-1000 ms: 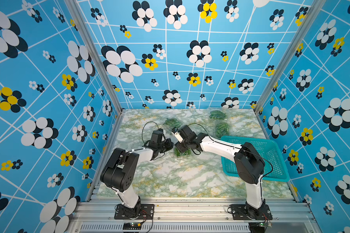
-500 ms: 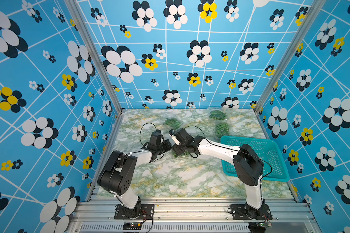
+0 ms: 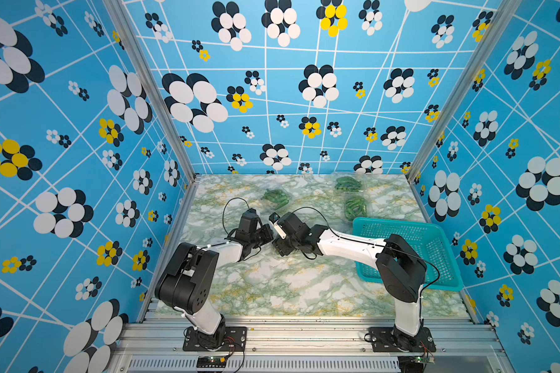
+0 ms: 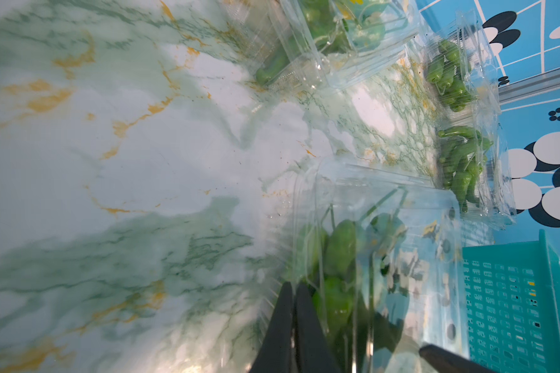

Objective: Take small green peppers out of containers
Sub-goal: Open the packing box at the center of the board.

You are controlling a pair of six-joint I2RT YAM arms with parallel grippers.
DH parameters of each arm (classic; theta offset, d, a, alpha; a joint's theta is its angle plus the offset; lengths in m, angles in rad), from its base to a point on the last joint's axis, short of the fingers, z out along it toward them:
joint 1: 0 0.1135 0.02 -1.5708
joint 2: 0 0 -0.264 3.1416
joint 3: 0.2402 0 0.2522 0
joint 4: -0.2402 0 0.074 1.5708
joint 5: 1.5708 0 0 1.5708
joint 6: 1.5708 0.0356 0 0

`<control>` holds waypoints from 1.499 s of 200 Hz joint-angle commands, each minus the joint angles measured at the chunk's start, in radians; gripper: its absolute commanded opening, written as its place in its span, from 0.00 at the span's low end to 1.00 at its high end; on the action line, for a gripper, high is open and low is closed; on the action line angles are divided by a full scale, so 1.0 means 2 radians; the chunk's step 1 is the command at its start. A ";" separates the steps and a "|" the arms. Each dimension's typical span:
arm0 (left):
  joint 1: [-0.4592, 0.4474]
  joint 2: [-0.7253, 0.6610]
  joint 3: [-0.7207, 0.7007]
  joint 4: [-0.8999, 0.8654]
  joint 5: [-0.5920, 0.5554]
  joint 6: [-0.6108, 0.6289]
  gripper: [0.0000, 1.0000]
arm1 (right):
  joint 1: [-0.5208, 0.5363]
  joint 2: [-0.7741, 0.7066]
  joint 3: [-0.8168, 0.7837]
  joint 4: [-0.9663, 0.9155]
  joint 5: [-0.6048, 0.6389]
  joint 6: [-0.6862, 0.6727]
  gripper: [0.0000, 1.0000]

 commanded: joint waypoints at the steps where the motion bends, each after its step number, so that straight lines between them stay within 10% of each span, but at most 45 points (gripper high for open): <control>1: 0.002 -0.013 -0.001 0.014 -0.006 0.003 0.08 | 0.006 -0.020 -0.017 0.032 -0.011 -0.001 0.75; 300: 0.008 -0.012 -0.016 0.037 0.010 -0.004 0.07 | -0.013 0.079 0.033 -0.009 0.018 0.041 0.60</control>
